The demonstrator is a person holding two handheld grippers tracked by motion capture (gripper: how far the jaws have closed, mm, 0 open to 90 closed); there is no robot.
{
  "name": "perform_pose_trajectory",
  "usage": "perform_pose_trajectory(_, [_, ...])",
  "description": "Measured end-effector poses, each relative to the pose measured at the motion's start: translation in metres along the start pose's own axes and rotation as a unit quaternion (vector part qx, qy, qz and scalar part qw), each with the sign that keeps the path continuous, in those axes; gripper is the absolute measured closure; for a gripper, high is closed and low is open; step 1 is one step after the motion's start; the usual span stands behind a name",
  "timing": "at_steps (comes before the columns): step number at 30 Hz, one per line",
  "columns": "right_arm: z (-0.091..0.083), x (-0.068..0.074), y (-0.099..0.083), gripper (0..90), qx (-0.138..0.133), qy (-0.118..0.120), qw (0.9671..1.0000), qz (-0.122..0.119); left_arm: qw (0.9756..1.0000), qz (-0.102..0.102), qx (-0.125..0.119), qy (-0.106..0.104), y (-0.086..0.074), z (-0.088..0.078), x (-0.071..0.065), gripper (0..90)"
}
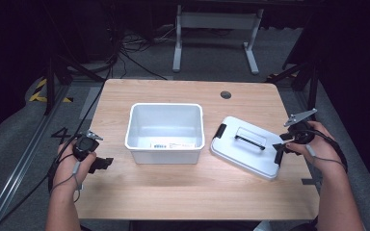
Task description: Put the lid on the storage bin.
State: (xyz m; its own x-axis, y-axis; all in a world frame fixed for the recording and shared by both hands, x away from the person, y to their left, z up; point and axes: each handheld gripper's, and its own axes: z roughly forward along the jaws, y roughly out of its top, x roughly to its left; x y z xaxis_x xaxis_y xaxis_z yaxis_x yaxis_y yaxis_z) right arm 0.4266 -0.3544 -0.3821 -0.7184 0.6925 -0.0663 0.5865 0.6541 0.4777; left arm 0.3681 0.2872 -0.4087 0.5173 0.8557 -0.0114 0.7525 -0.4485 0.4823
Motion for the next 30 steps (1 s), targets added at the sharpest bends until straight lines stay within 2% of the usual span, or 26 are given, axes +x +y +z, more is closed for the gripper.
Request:
perform_pose_trajectory(2, [0.002,0.000,0.001,45.2,0.002,-0.006,1.0000,-0.002,1.0000,-0.002,-0.009,-0.003,0.001,0.000,0.000,21.3])
perform_pose_trajectory(3, [0.003,0.001,0.001,45.1,0.002,-0.007,1.0000,-0.002,1.0000,-0.001,-0.004,0.007,0.002,-0.002,-0.001,21.3])
perform_pose_trajectory(4, [0.003,0.001,0.001,44.9,0.000,-0.007,1.0000,-0.003,1.0000,-0.001,-0.002,0.009,0.003,-0.003,-0.001,21.2])
perform_pose_trajectory(13, [0.001,0.003,0.002,43.9,-0.005,-0.015,0.9999,-0.002,0.9999,-0.004,-0.011,0.009,0.005,-0.007,-0.004,21.2])
perform_pose_trajectory(17, [0.001,0.007,0.007,43.6,-0.007,-0.009,0.9999,-0.008,0.9999,-0.004,-0.008,0.009,0.006,-0.008,-0.004,21.2])
perform_pose_trajectory(21, [0.001,0.012,0.021,43.4,-0.009,-0.008,0.9998,-0.013,0.9999,-0.004,-0.008,0.009,0.006,-0.009,-0.005,21.2])
perform_pose_trajectory(23, [0.003,0.014,0.029,43.4,0.001,-0.006,0.9997,-0.022,0.9999,-0.002,-0.009,0.012,0.006,-0.009,-0.005,21.2])
perform_pose_trajectory(25, [0.007,0.017,0.040,43.3,0.017,-0.008,0.9989,-0.042,0.9999,-0.004,-0.009,0.010,0.006,-0.010,-0.005,21.2])
perform_pose_trajectory(26, [0.007,0.017,0.040,43.3,0.017,-0.008,0.9989,-0.042,0.9999,-0.004,-0.009,0.010,0.006,-0.010,-0.005,21.2])
perform_pose_trajectory(30, [0.019,0.027,0.063,42.0,0.034,0.007,0.9976,-0.060,0.9999,-0.007,-0.009,0.010,0.006,-0.010,-0.005,21.2])
